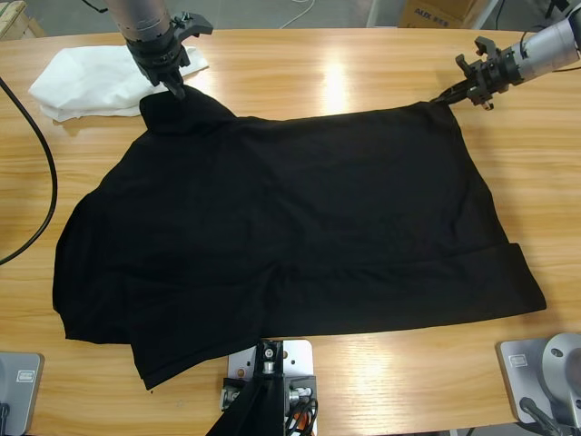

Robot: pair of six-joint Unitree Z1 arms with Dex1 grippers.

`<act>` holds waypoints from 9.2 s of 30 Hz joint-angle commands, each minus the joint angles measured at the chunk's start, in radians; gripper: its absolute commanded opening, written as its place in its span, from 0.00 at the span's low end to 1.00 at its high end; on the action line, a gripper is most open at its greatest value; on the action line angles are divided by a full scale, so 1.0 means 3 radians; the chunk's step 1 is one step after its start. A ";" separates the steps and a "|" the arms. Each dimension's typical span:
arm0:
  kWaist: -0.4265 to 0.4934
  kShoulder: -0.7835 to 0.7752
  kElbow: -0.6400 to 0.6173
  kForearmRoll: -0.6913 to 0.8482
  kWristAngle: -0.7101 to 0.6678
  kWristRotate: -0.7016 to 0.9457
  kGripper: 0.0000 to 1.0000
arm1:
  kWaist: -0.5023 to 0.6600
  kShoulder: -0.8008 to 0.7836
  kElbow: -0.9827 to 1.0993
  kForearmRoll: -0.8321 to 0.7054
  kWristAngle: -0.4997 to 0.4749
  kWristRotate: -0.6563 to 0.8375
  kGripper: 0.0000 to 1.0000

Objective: Fold clothes

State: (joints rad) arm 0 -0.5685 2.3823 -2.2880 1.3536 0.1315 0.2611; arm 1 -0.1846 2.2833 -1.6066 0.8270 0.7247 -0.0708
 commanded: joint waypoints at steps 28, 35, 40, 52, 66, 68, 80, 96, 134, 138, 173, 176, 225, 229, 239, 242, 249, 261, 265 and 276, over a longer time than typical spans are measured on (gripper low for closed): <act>-0.0444 -0.0792 0.1398 0.1010 -0.1358 -0.0374 0.00 | 0.0160 -0.0788 0.0347 0.1776 -0.0364 0.0033 0.00; -0.0542 -0.0962 0.1490 0.1015 -0.1404 -0.0465 0.00 | 0.0160 -0.1054 0.0516 0.1896 -0.0493 0.0095 0.00; -0.0690 -0.0983 0.1653 0.1010 -0.1510 -0.0478 0.00 | 0.0160 -0.1187 0.0611 0.1988 -0.0583 0.0150 0.00; -0.0861 -0.1222 0.2010 0.1015 -0.1520 -0.0532 0.00 | 0.0160 -0.1445 0.1046 0.2002 -0.0780 0.0325 0.00; -0.1035 -0.1372 0.2294 0.1015 -0.1671 -0.0586 0.00 | 0.0160 -0.1418 0.1208 0.1999 -0.1063 0.0328 0.00; -0.1035 -0.1370 0.2323 0.1015 -0.1675 -0.0584 0.00 | 0.0139 -0.1428 0.1216 0.1999 -0.1136 0.0330 0.00; -0.1065 -0.1370 0.2359 0.1010 -0.1681 -0.0579 0.00 | 0.0083 -0.1632 0.1243 0.1983 -0.2003 0.0831 1.00; -0.1099 -0.1043 0.2043 0.1011 -0.1511 -0.0573 0.00 | 0.0390 -0.1733 0.1210 0.1807 -0.1522 0.0717 1.00; -0.1117 -0.0539 0.1708 0.0663 -0.0332 -0.1117 0.00 | 0.2124 -0.2354 0.1836 0.0118 0.0229 0.0196 0.84; -0.1129 -0.0503 0.1666 0.0571 -0.0256 -0.1198 0.00 | 0.2124 -0.2331 0.1948 0.0041 0.0243 0.0205 0.84; -0.1313 -0.0487 0.1513 0.0376 0.0579 -0.1547 0.00 | 0.2119 -0.2272 0.2153 -0.0088 0.0238 0.0216 0.88; -0.1393 -0.0340 0.1486 0.0364 0.0531 -0.1495 0.00 | 0.2119 -0.2291 0.2175 -0.0086 0.0238 0.0216 0.88; -0.1475 -0.2172 0.4436 -0.2560 0.0002 -0.2680 0.92 | 0.3131 -0.1380 0.3062 -0.3254 -0.0753 0.2252 0.00; -0.1475 -0.2251 0.4494 -0.2564 -0.0002 -0.2675 0.92 | 0.3121 -0.1151 0.2963 -0.3357 -0.0759 0.2297 0.00; -0.1475 -0.2225 0.4635 -0.2666 -0.0014 -0.2680 0.92 | 0.3145 -0.0977 0.2712 -0.3442 -0.0650 0.2339 0.00; -0.1475 -0.2178 0.4631 -0.2733 -0.0014 -0.2680 0.92 | 0.3233 -0.1100 0.2727 -0.3410 -0.0491 0.2343 0.00; -0.1475 -0.2158 0.4647 -0.2793 -0.0065 -0.2676 0.92 | 0.3422 -0.1141 0.2733 -0.3355 -0.0345 0.2421 0.00; -0.1475 -0.2181 0.4684 -0.2794 -0.0101 -0.2654 0.92 | 0.3422 -0.1379 0.2896 -0.3115 -0.0411 0.2425 0.00; -0.1475 -0.2194 0.4685 -0.2794 -0.0101 -0.2645 0.92 | 0.3422 -0.1393 0.2928 -0.3115 -0.0449 0.2425 0.00; -0.1475 -0.2265 0.4666 -0.2786 -0.0198 -0.2634 0.92 | 0.3381 -0.1524 0.3412 -0.2920 -0.0743 0.2602 0.00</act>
State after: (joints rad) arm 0 -1.0167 1.7128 -0.9102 0.5277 0.1010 -0.5350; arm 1 0.8307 1.8203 -0.6775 -0.0650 0.5513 0.6654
